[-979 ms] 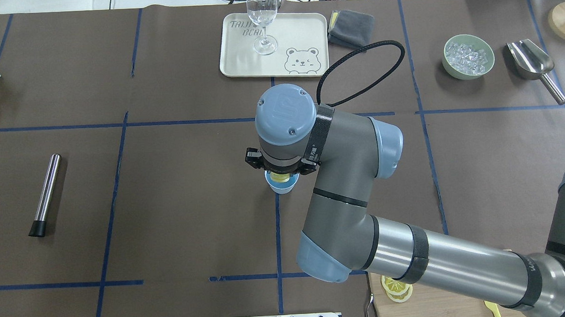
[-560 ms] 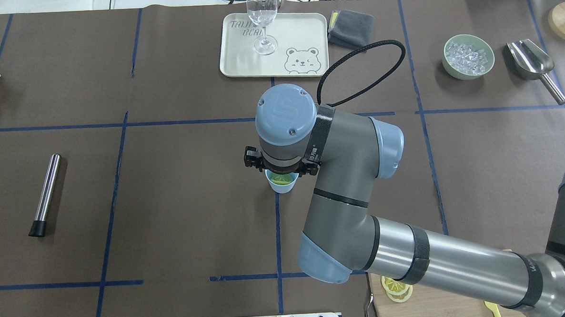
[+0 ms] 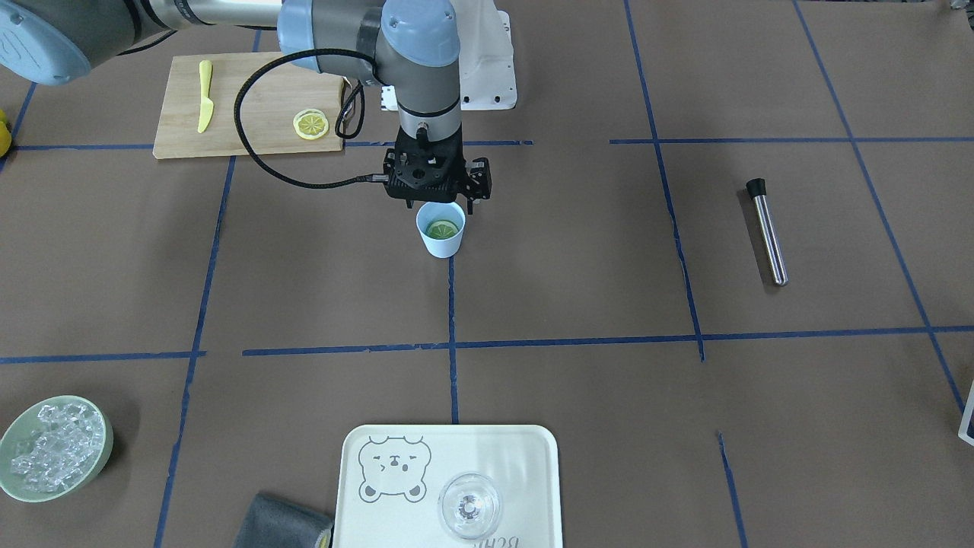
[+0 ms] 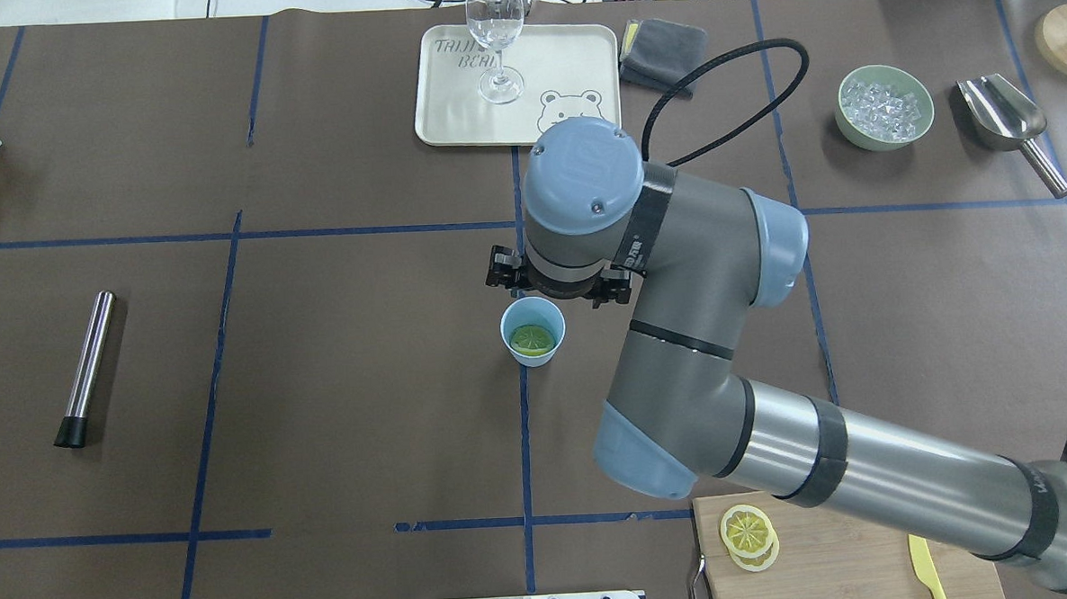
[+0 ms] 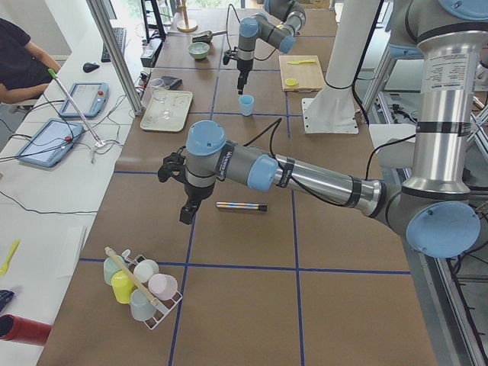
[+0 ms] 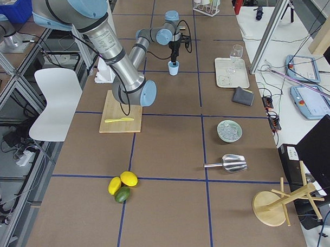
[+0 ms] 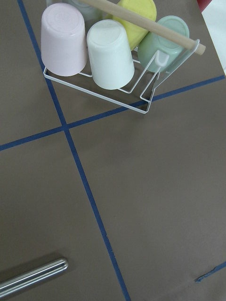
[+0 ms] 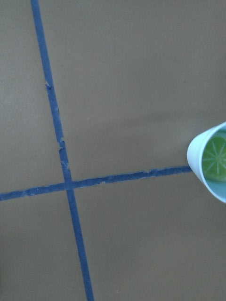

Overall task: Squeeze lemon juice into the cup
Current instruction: 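Retract the right arm to rest while the left arm reaches toward the steel muddler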

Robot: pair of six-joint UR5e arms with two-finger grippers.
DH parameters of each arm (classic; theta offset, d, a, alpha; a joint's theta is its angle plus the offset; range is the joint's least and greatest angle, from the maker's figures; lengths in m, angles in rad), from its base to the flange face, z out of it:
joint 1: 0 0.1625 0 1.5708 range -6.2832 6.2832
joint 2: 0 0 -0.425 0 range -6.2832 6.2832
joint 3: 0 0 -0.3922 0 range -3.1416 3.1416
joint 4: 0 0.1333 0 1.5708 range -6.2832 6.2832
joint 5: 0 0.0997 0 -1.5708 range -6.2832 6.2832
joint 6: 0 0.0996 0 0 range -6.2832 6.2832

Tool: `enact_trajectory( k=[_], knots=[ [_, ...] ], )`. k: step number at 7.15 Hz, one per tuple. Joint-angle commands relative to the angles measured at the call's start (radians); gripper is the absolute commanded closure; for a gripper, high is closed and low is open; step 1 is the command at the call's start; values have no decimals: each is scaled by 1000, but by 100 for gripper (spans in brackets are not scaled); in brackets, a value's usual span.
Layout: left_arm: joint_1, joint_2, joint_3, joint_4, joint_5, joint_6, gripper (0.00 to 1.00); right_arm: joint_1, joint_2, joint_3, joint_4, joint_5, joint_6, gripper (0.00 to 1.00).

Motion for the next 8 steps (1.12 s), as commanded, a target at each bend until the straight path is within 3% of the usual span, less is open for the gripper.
enact_trajectory(
  k=[1,4,7,8],
  knots=[
    [135,-23,2,-4,2,-109,0,109,-138,128,-13,39,-151,0],
    [286,-34,-17,-6,4,-311,0,311,-259,126,-11,128,-500,0],
    [470,-81,-2,-7,16,-500,0,564,-409,111,-5,339,-832,0],
    [519,-81,3,-7,19,-548,0,623,-420,66,-5,393,-903,0]
  ],
)
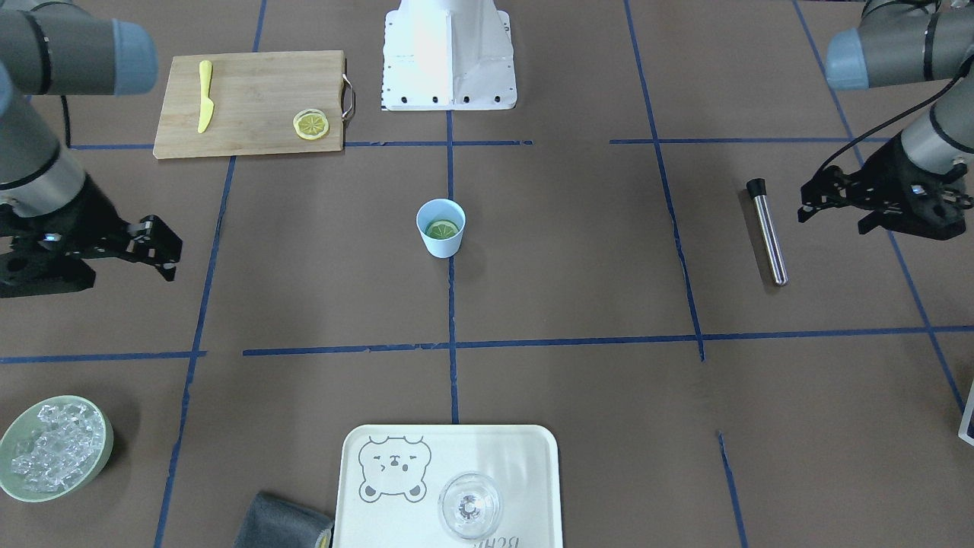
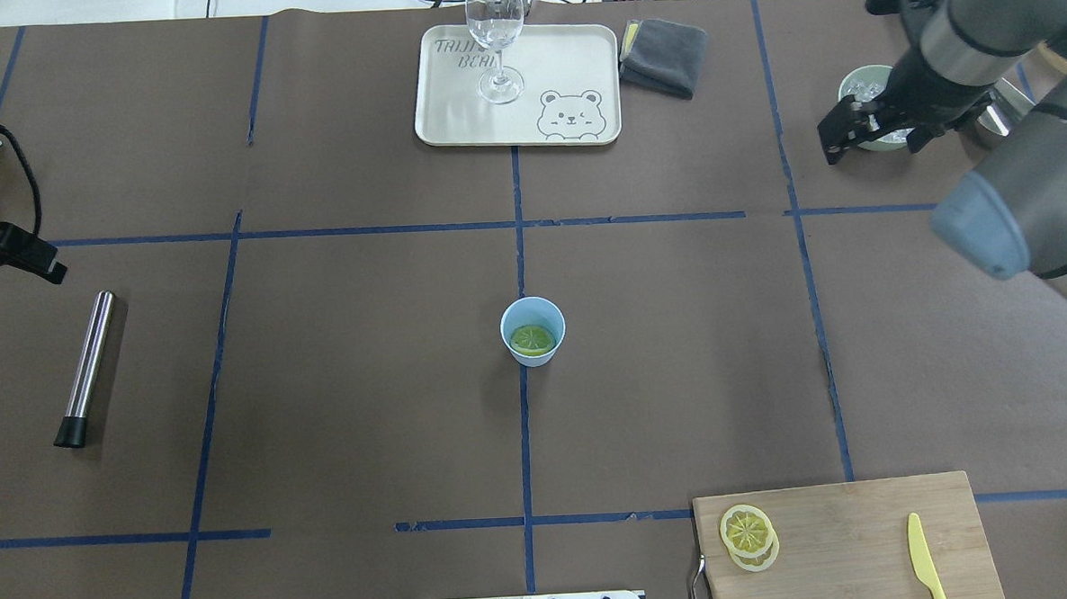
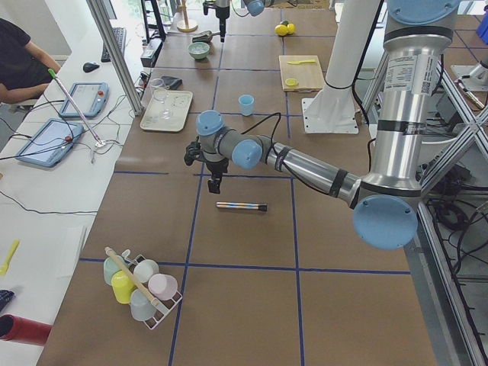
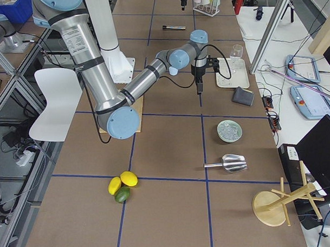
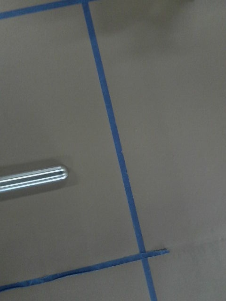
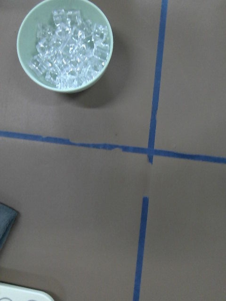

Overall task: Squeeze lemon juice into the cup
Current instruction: 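Retract the right arm to rest while the left arm reaches toward the steel muddler, then grasp the steel muddler upright with the left gripper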

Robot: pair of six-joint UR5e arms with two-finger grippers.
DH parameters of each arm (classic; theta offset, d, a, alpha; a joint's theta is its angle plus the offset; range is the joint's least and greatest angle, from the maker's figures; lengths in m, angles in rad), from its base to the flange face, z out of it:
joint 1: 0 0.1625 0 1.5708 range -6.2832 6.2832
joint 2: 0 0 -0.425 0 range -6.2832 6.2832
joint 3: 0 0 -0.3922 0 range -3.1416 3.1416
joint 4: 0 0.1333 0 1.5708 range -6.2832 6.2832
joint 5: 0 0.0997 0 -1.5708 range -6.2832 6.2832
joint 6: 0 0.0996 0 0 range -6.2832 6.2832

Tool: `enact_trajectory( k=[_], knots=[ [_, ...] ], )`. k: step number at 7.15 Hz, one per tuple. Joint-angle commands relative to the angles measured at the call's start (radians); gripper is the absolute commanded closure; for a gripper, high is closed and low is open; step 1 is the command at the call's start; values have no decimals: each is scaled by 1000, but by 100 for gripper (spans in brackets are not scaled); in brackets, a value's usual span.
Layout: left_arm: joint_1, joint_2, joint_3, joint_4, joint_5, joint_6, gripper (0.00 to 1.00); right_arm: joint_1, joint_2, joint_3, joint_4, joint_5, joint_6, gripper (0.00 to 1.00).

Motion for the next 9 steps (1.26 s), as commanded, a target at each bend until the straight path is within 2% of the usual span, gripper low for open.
enact_trajectory(
  k=[1,3,5,7,8,9],
  knots=[
    [77,-14,8,1,11,-85,0,143,-37,-70,0,125,-196,0],
    [81,-42,132,-55,51,-80,0,273,-61,-188,0,246,-430,0],
    [81,-45,204,-68,51,-80,0,314,-124,-212,5,230,-457,0],
    [83,-43,228,-68,51,-83,0,314,-121,-265,74,214,-453,0],
    [86,-48,264,-79,49,-82,0,314,-133,-265,127,214,-453,0],
    [89,-57,280,-99,46,-86,0,314,-146,-267,129,214,-451,0]
  ],
)
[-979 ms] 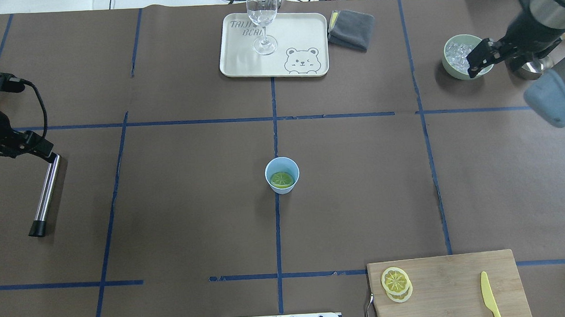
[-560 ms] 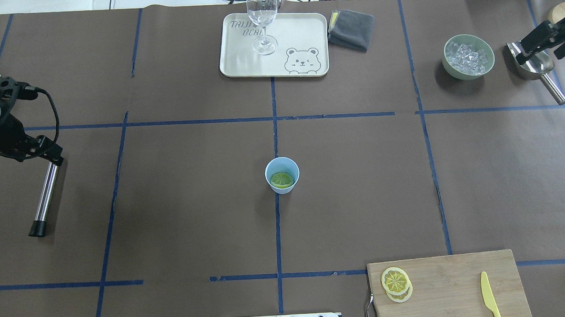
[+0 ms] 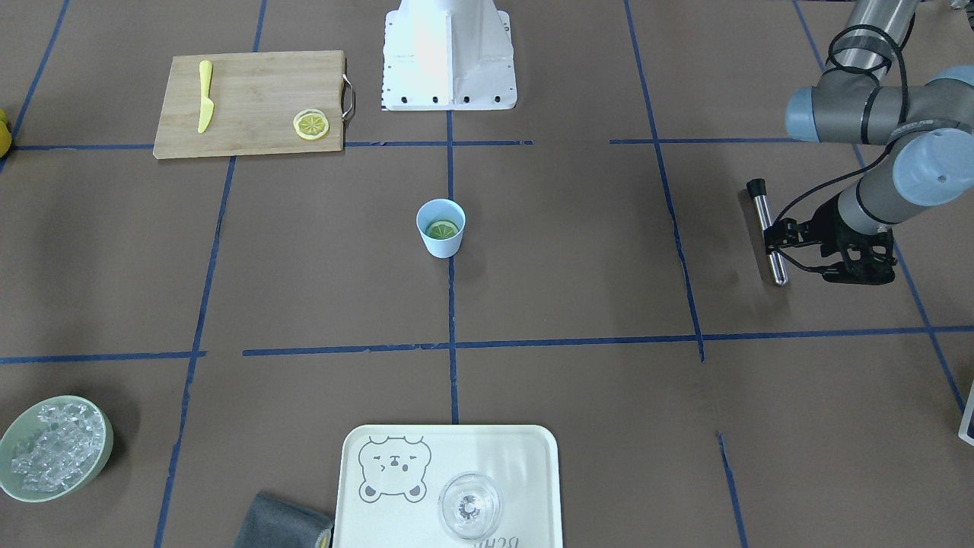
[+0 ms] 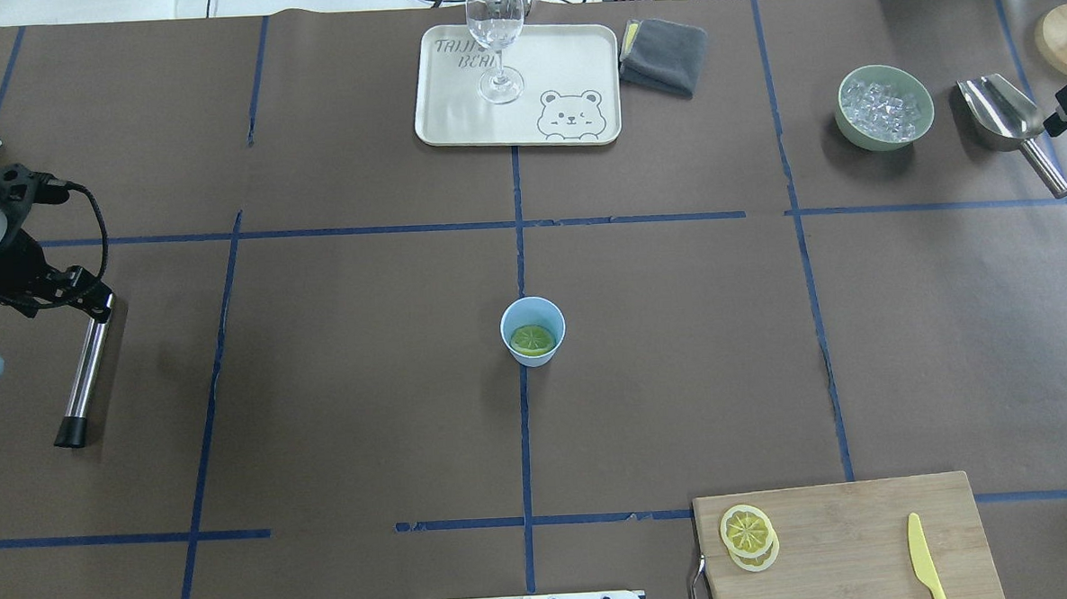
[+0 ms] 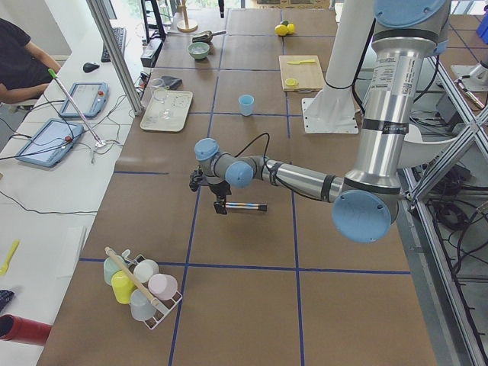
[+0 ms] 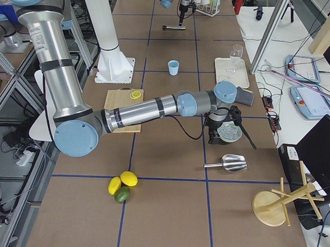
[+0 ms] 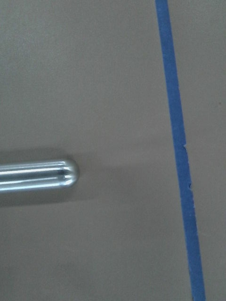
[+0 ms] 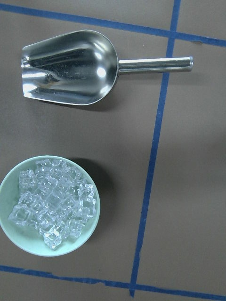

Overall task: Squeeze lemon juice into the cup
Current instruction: 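Grasp the steel muddler upright with the left gripper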

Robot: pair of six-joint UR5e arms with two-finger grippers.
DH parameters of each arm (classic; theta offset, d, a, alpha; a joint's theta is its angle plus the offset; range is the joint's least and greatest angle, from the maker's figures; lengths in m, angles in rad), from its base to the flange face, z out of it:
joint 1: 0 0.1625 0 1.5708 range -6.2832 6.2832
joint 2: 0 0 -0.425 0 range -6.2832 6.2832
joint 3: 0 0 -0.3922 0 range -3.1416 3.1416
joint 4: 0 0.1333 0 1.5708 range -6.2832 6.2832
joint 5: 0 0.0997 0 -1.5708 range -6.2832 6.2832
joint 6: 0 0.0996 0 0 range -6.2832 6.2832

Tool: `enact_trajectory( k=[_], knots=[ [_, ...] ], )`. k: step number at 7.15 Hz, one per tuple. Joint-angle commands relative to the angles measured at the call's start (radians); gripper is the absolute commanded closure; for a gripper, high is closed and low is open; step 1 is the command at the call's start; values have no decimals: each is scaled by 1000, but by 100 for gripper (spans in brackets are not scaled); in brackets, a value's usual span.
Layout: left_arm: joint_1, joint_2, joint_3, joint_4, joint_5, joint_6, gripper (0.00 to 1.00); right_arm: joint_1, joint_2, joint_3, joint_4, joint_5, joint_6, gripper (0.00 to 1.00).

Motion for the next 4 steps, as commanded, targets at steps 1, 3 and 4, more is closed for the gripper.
enact_trajectory(
  k=[1,3,4],
  knots=[
    [5,-16,39,-22,-4,-3,0,1,-15,-9,24,-3,1,0],
    [8,-36,61,-22,-6,-3,0,1,-13,-11,24,-3,-3,0],
    [8,-41,64,-21,-7,-5,0,1,-12,-11,24,-3,-2,0]
  ],
)
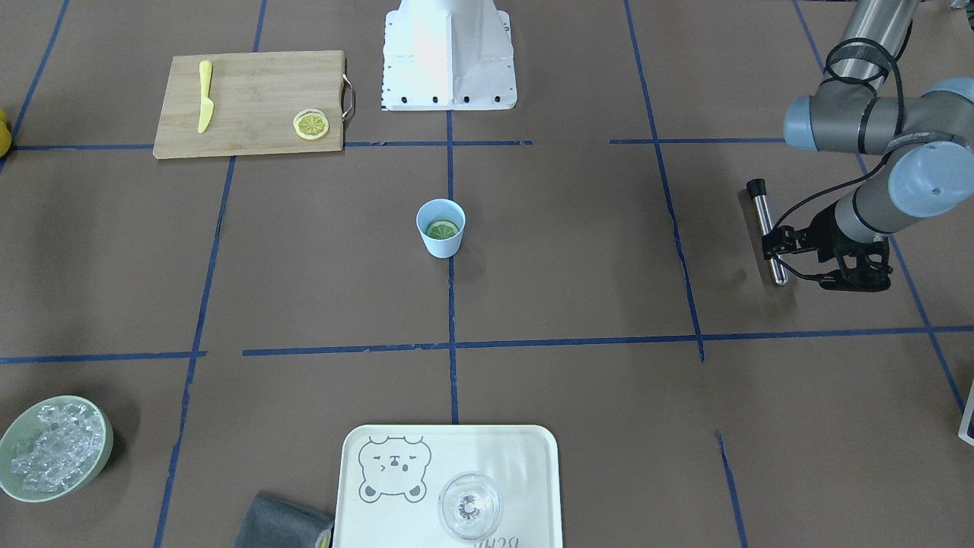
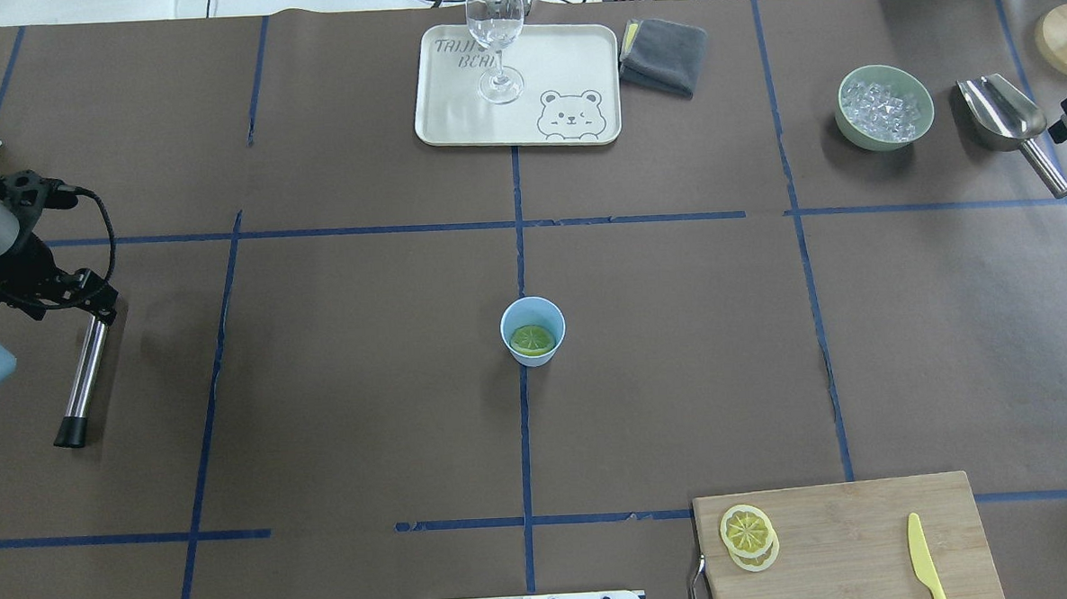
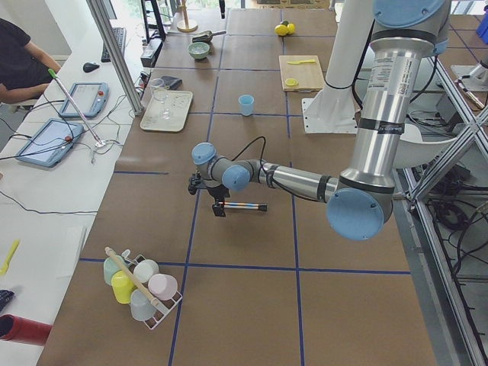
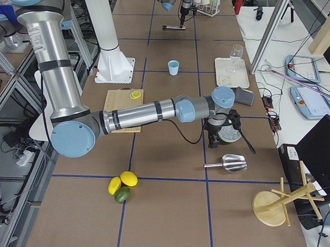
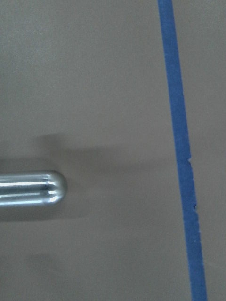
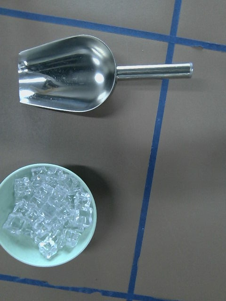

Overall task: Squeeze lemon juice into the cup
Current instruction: 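Grasp the steel muddler upright with the left gripper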

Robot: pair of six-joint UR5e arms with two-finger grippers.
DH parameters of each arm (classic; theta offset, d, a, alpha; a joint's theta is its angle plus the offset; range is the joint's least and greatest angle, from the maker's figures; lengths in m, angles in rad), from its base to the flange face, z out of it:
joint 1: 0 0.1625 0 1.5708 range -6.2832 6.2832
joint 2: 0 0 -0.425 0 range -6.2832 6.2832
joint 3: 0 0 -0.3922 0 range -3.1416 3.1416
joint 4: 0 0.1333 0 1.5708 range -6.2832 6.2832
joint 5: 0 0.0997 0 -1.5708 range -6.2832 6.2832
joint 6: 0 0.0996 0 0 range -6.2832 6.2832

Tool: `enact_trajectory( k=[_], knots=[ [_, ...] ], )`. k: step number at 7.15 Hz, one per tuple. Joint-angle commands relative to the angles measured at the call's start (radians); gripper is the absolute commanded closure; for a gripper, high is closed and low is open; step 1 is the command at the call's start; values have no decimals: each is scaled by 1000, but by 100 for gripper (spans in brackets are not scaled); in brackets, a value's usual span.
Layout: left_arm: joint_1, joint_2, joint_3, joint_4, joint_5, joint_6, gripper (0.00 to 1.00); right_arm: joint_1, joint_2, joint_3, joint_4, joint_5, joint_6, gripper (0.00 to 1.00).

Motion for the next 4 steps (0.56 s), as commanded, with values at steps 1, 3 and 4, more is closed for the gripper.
enact_trajectory(
  k=[1,3,4],
  knots=[
    [4,-9,9,-1,-3,0,0,0,3,-1,0,0,-1,0],
    [15,-9,9,1,-3,-1,0,0,3,-2,0,0,-1,0],
    [16,-9,12,1,-3,0,0,2,3,-2,0,0,-1,0]
  ],
)
